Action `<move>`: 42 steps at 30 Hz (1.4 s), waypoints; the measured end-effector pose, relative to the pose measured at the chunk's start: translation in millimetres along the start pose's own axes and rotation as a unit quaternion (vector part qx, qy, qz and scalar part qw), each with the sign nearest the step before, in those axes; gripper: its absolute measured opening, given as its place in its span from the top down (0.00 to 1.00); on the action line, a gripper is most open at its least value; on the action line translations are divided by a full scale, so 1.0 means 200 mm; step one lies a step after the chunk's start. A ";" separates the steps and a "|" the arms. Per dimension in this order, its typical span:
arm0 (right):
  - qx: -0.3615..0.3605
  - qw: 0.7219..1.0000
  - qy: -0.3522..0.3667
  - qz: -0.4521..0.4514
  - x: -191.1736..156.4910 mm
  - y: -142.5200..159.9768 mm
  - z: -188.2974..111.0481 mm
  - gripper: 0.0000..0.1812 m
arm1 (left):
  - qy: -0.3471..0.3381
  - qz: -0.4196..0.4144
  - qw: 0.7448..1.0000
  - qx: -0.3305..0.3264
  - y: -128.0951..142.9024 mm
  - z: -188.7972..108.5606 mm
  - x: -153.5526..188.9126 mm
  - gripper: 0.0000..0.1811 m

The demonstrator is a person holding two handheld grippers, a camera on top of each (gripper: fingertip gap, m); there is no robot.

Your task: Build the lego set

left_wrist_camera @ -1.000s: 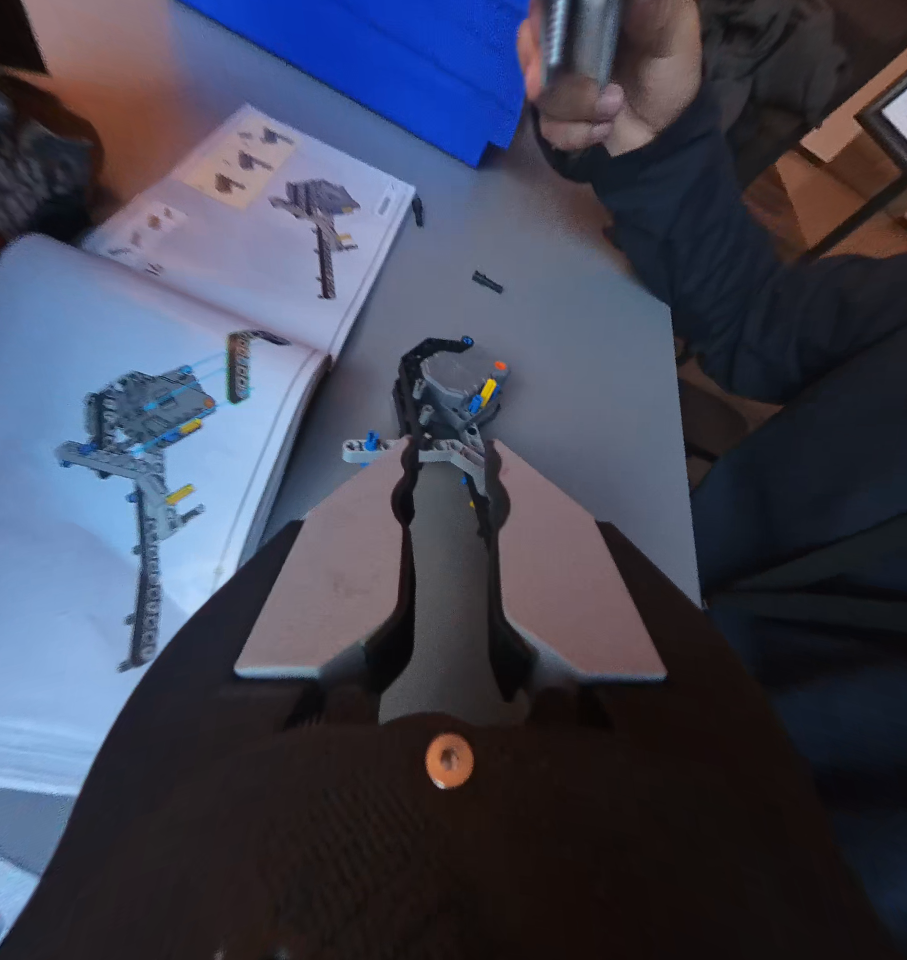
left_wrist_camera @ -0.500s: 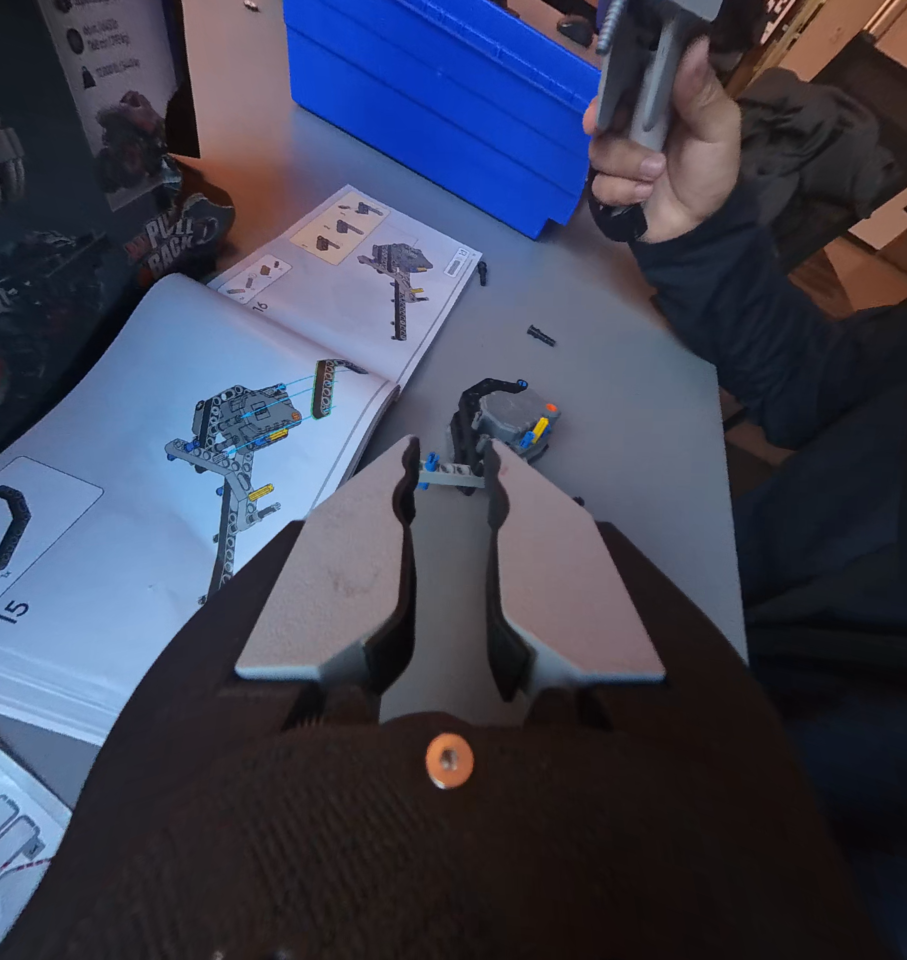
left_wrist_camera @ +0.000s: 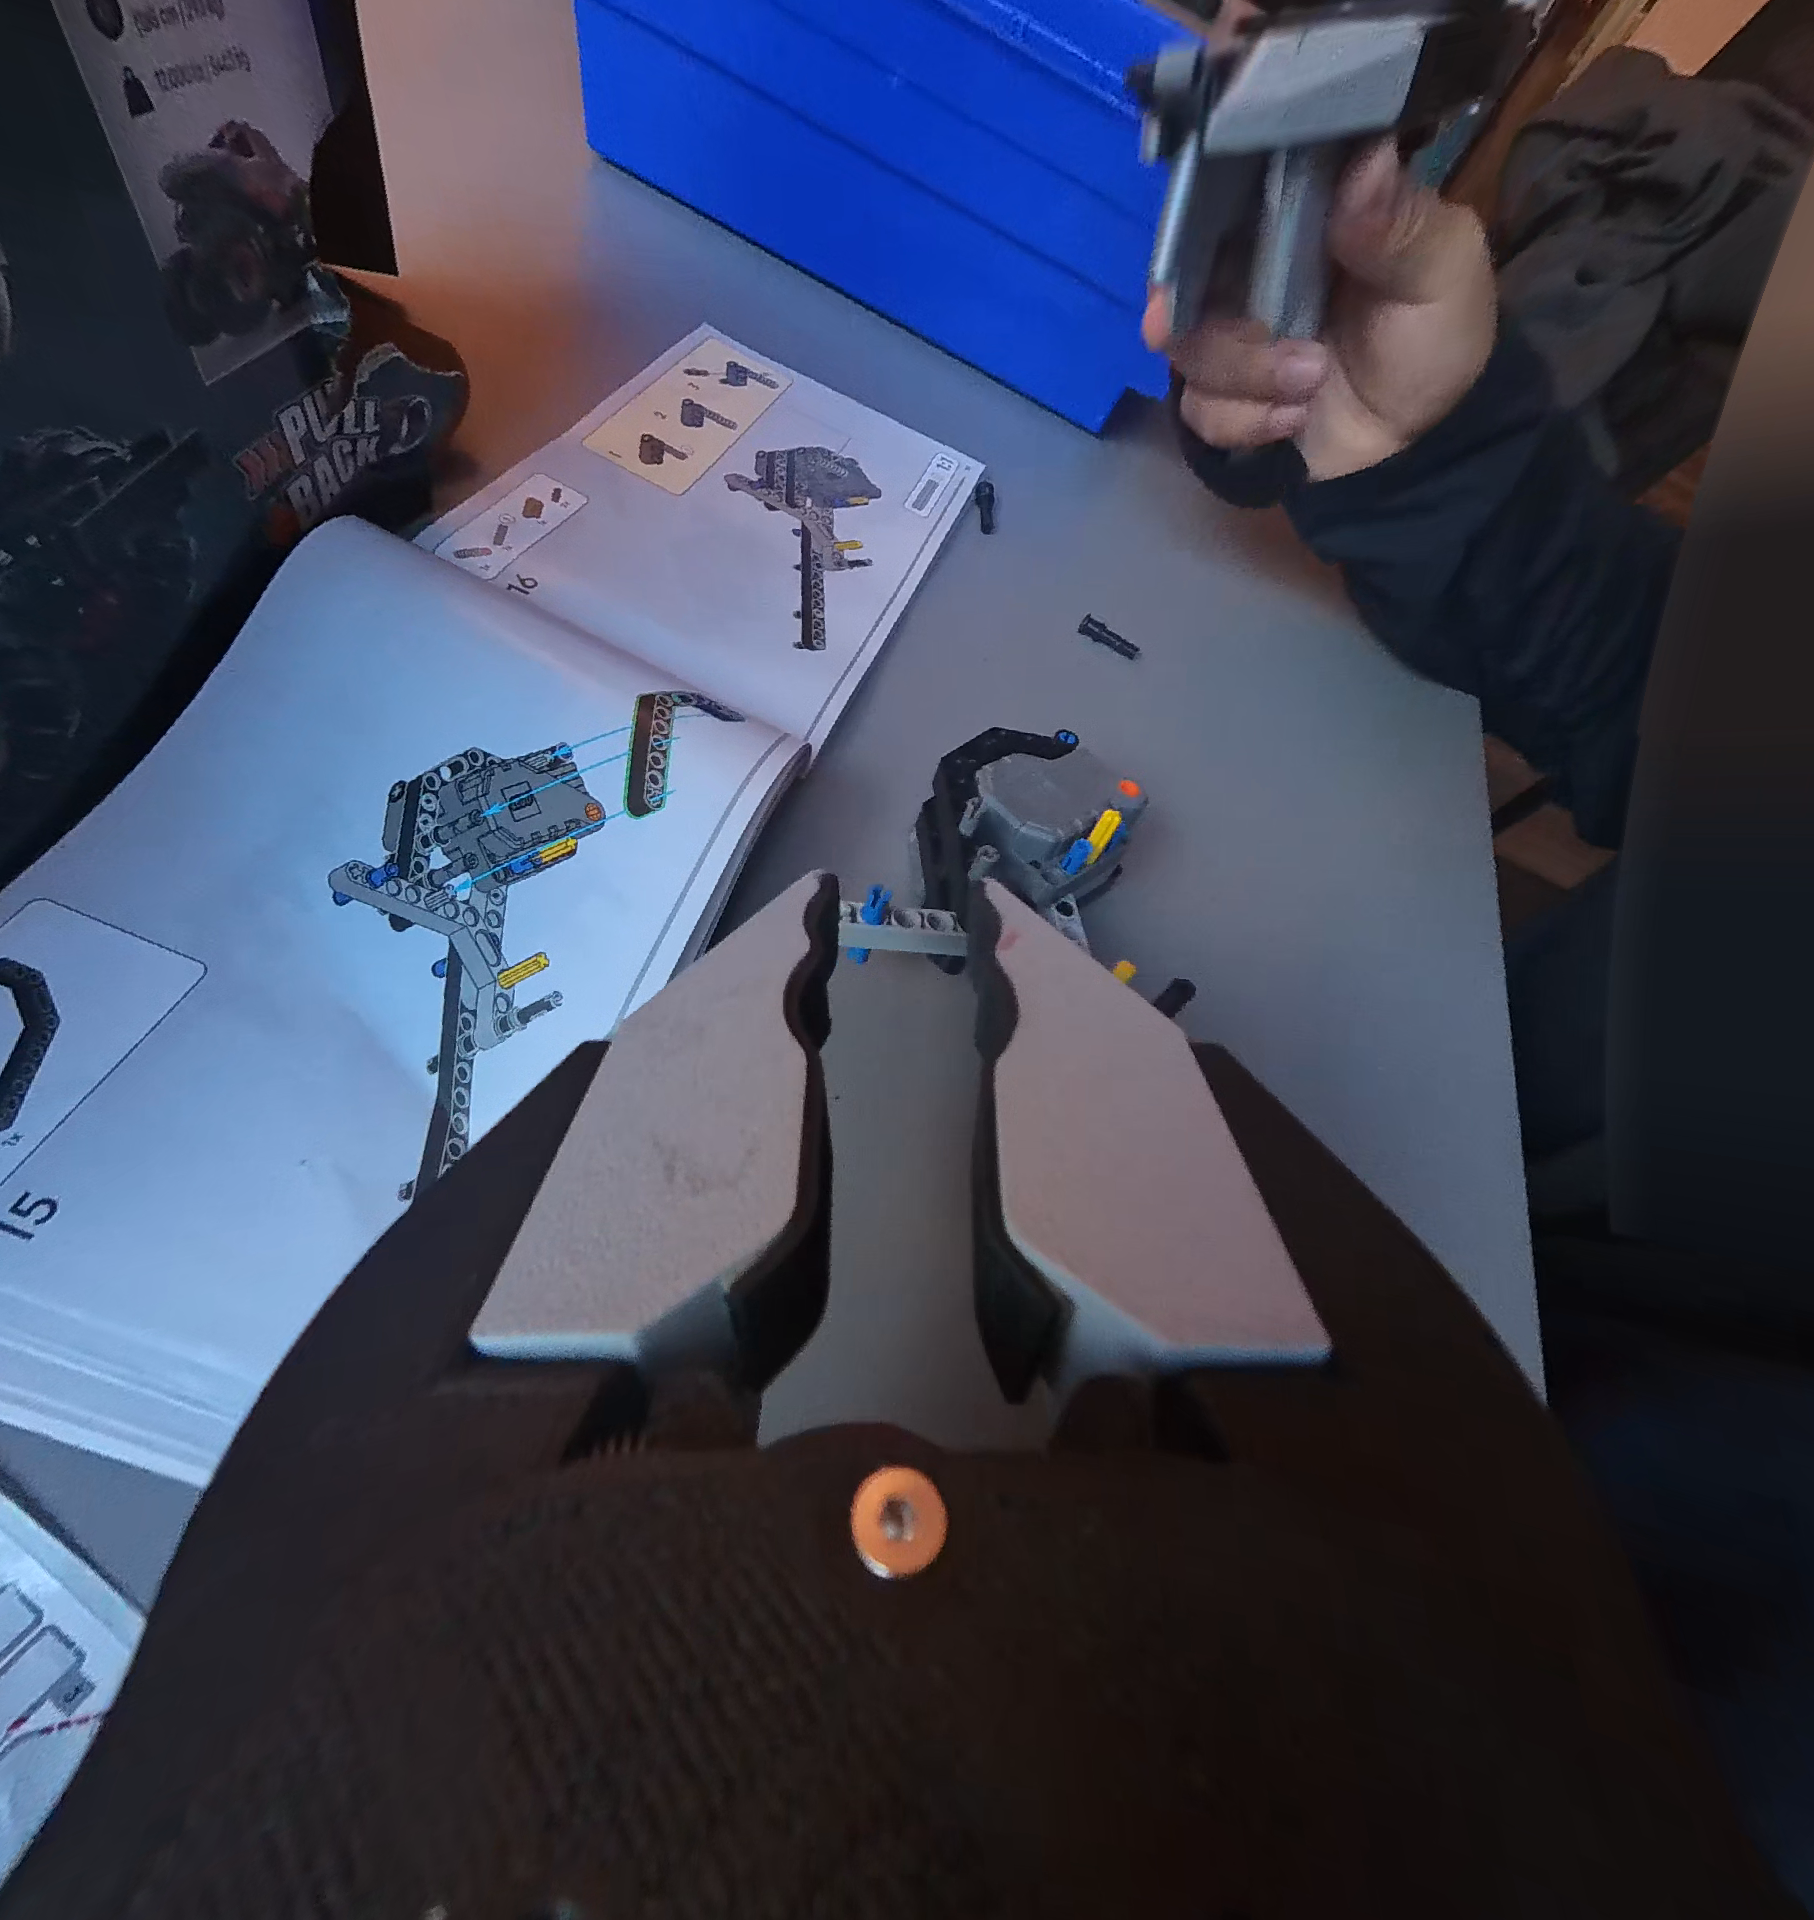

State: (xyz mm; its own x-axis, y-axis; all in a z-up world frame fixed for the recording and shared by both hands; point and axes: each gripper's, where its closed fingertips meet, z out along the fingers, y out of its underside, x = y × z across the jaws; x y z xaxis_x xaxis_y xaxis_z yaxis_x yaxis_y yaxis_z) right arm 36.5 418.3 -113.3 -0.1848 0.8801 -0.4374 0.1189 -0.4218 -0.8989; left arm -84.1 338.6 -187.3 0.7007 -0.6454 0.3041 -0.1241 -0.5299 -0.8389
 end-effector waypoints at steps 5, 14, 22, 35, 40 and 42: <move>-0.093 0.993 -0.041 0.058 -0.05 0.24 0.18 0.98 | -0.009 0.016 1.000 -0.010 0.02 0.03 0.00 0.88; -0.153 0.979 -0.057 0.123 -0.02 0.38 0.27 0.98 | -0.040 0.109 0.992 -0.056 0.04 0.08 0.02 0.89; -0.175 0.955 -0.105 0.215 -0.04 0.42 0.28 0.97 | 0.013 0.186 0.978 -0.098 -0.17 0.15 0.14 0.86; -0.179 0.935 -0.141 0.271 -0.07 0.45 0.29 0.97 | 0.066 0.281 0.945 -0.152 -0.09 0.35 0.17 0.98; -0.183 0.934 -0.143 0.270 -0.08 0.46 0.30 0.97 | 0.102 0.259 0.950 -0.139 -0.11 0.35 0.21 0.96; -0.184 0.934 -0.143 0.271 -0.08 0.46 0.30 0.97 | 0.106 0.260 0.950 -0.139 -0.10 0.35 0.21 0.96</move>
State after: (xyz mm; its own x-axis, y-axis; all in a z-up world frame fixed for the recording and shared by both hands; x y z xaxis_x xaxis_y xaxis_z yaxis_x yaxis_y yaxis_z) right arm -7.5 352.2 -191.5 -0.2480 0.4430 -0.8615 0.5876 -0.6383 -0.4974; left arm -2.5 361.4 -188.7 0.3414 -0.9399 -0.0096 -0.6161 -0.2160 -0.7575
